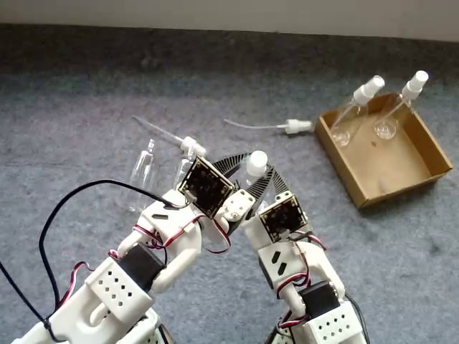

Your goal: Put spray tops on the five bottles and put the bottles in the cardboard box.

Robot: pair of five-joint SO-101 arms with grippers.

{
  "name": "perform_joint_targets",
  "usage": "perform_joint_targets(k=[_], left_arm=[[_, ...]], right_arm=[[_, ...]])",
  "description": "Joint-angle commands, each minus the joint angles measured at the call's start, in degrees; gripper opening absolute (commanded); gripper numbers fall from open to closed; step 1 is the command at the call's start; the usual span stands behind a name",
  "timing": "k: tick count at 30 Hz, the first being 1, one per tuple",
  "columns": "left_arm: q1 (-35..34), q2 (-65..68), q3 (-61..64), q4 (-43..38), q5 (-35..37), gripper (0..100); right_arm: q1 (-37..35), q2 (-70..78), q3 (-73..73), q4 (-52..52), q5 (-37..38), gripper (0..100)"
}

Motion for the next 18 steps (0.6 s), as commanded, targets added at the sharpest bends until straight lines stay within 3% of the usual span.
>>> perform_joint_targets(k=[1,5,10,18], left_arm=[[0.0,-0.1,-0.1,0.2,-0.4,0],[0.0,-0.1,-0.1,0.1,-0.3,0],[-0.1,-0.1,-0.2,0.0,8.7,0],[-0.5,0.0,2.5,-0.6,2.2,0]], right_arm=[[-0.1,-0.8,1.0,0.0,-1.1,13.0],[-0.1,-0.8,1.0,0.0,-1.3,13.0],[-0.1,-0.8,0.9,0.0,-1.4,13.0],[-0.1,-0.8,0.9,0.0,-1.4,13.0]])
